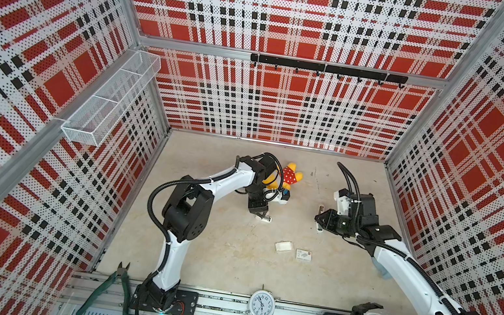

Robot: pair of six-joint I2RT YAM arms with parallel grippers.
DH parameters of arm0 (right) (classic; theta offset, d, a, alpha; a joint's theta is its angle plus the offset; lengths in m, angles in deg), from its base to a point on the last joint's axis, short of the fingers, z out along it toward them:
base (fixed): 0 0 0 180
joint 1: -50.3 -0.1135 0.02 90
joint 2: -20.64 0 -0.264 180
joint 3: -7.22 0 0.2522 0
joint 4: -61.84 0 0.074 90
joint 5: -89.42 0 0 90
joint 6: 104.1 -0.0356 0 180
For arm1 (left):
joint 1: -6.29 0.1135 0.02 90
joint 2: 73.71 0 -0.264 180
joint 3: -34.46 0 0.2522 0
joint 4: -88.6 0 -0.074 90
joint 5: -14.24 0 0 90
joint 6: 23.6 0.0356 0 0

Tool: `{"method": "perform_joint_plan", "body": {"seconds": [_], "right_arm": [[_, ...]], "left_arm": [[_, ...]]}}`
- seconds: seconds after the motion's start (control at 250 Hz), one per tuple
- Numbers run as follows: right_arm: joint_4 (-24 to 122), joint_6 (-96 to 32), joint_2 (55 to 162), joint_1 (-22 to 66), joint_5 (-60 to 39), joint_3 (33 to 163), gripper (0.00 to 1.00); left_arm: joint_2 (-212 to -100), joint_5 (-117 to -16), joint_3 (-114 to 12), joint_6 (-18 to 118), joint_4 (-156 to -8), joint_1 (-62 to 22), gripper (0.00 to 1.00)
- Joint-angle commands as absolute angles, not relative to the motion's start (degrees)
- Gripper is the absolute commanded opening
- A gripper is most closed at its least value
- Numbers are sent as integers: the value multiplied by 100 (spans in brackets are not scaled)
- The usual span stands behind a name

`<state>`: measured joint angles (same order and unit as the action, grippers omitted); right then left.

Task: Load the staples into the stapler

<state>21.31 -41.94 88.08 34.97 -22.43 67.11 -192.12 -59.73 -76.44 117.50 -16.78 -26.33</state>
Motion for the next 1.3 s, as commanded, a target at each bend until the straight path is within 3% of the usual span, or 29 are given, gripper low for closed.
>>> {"method": "perform_joint_plan", "body": {"seconds": [0.0,0.252,0.416,0.54,0.76,0.936,1.297], "right_arm": [[2311,-4149,8840,3518,-2307,6692,21],[2320,-4144,8853,3527,-2276,6707,21],[2320,-4138,8898,3536,-2282,6719,21],[2340,-4131,8962,3536,-2295,6699,21],[2439,-4155,9051,3536,-2336,6684,21],[2469,-4163,9060,3544,-2337,6677,21],[2524,-4161,9122,3549,-2378,6666,21]], "left_arm": [[-19386,-5932,-7842,11966,-1735,-2663,51],[-19468,-5924,-7845,12020,-1783,-2710,49],[-19445,-5974,-7824,12030,-1807,-2753,37],[-19418,-6028,-7759,12010,-1856,-2806,33],[-19408,-6051,-7722,11961,-1903,-2842,32],[-19437,-6063,-7720,11932,-1935,-2836,24],[-19509,-6198,-7633,11895,-1956,-2917,18]]}}
